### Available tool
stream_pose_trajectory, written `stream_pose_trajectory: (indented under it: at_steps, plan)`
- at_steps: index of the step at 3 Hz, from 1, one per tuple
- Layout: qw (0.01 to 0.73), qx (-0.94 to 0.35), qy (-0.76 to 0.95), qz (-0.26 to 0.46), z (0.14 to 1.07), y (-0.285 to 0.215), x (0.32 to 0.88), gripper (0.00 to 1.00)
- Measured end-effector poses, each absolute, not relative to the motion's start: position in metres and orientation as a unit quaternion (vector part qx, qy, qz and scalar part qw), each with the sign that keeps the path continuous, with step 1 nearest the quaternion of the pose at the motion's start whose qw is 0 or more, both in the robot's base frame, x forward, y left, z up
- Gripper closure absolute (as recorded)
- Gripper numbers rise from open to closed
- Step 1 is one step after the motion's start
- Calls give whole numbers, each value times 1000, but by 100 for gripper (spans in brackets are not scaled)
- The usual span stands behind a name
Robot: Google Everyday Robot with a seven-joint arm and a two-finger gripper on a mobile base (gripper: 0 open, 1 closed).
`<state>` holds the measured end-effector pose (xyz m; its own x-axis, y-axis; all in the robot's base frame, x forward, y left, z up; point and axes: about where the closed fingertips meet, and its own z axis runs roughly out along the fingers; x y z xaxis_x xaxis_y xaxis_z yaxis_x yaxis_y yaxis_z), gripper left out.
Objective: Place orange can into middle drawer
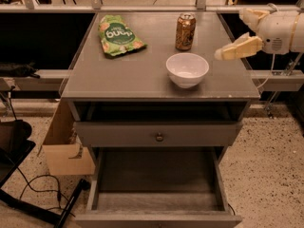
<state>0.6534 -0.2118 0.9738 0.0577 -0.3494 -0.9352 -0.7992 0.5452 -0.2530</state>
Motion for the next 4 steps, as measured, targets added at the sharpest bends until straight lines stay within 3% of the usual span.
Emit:
stream_pose_trajectory:
  at_steps: [4]
  plan:
    - [674, -268, 649, 232, 964, -160, 818, 0]
